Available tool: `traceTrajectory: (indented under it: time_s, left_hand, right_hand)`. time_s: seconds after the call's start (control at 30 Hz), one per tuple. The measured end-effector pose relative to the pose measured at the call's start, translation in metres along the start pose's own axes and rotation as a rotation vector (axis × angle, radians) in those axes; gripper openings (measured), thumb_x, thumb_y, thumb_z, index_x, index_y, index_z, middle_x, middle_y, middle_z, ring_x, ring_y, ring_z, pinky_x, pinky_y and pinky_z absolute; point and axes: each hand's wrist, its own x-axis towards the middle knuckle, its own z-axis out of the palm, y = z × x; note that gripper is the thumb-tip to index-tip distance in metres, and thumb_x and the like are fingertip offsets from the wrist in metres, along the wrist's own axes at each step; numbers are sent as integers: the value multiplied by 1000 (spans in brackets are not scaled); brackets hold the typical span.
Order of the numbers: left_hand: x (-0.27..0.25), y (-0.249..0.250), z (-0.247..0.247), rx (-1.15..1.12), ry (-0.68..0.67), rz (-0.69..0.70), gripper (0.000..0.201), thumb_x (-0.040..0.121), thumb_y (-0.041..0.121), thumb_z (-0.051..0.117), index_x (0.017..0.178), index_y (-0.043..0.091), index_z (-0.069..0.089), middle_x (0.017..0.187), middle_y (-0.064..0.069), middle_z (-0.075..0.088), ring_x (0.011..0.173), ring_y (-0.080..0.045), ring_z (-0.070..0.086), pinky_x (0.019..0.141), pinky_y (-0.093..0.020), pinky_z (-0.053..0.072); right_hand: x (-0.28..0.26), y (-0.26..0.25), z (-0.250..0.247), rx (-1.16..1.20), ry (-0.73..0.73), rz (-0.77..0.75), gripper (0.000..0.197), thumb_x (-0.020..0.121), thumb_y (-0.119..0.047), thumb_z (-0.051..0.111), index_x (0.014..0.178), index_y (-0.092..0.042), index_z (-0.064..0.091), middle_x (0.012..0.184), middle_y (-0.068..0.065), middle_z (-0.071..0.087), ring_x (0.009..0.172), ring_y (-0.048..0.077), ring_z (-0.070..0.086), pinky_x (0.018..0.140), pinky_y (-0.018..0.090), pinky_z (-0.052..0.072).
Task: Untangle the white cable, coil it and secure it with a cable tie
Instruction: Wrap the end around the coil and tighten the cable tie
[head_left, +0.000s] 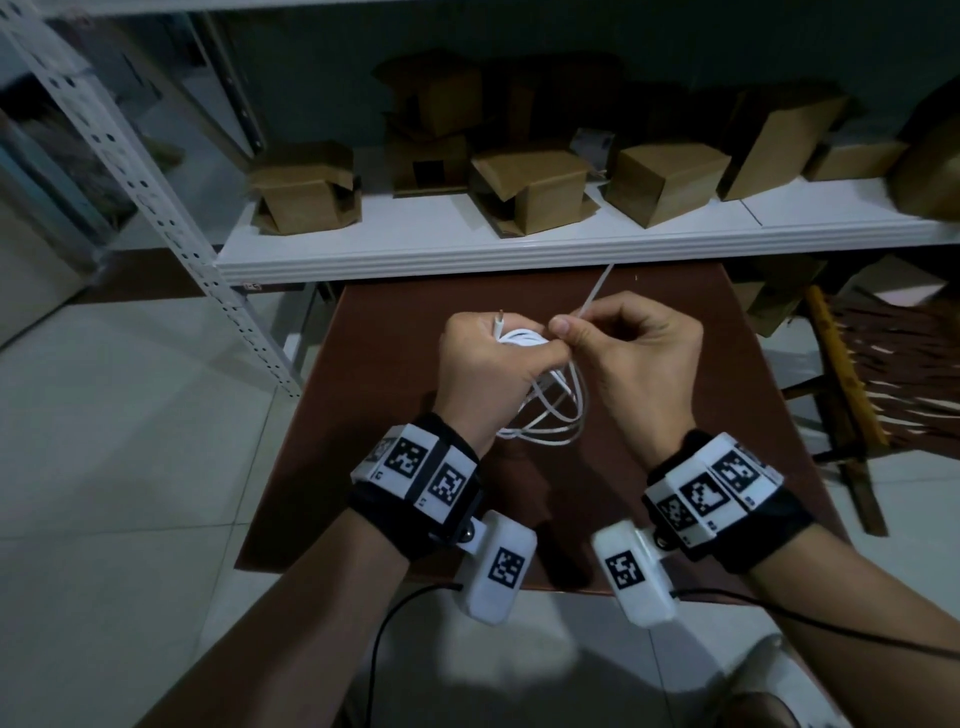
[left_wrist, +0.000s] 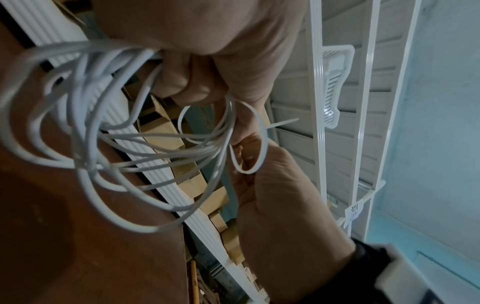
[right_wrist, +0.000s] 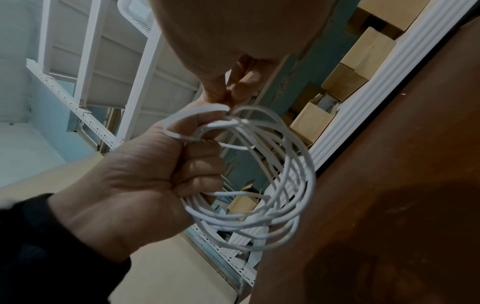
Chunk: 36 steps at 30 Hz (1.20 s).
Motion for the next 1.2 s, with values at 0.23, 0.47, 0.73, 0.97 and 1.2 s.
traceTrajectory:
  time_s: [0.23, 0.47, 0.73, 0.97, 1.2]
  left_hand:
    - [4, -2, -7, 179, -43, 66, 14, 65, 25, 90, 71, 15, 81, 69, -10, 77, 65, -21, 70, 64, -41, 57]
    - [1, -9, -8, 335, -91, 45, 8, 65, 24, 90, 70, 21, 84, 64, -3, 76, 66, -25, 75, 68, -48, 64]
    - [-1, -10, -5, 359, -130, 7, 21, 57, 34, 84, 71, 19, 85, 68, -6, 78, 70, -29, 78, 70, -56, 63]
    - [-4, -11, -4, 439, -135, -26, 7, 64, 27, 86, 69, 24, 84, 65, 4, 77, 68, -17, 77, 71, -47, 66]
    - [-5, -18, -5, 485, -136, -53, 8, 61, 31, 84, 67, 27, 83, 65, 6, 77, 67, -13, 77, 69, -45, 66]
  right_hand:
    - [4, 0, -3, -37, 24, 19, 12, 76, -14, 90, 73, -17, 79, 72, -3, 77, 72, 15, 72, 72, 32, 57]
    - [19, -10, -14, 32, 91, -29, 12, 79, -6, 87, 76, -10, 76, 71, -1, 73, 65, 5, 67, 67, 22, 53]
    - [41, -20, -36, 21, 196, -75, 11, 81, -15, 87, 82, -11, 77, 67, -13, 71, 64, 1, 66, 66, 21, 52]
    - [51, -23, -48, 59, 328, -95, 17, 81, -19, 87, 84, -4, 79, 72, 4, 74, 68, 13, 69, 70, 27, 56]
    - [64, -17, -61, 145, 456, -87, 27, 82, -21, 85, 83, 4, 76, 74, 19, 73, 62, 17, 63, 66, 30, 52]
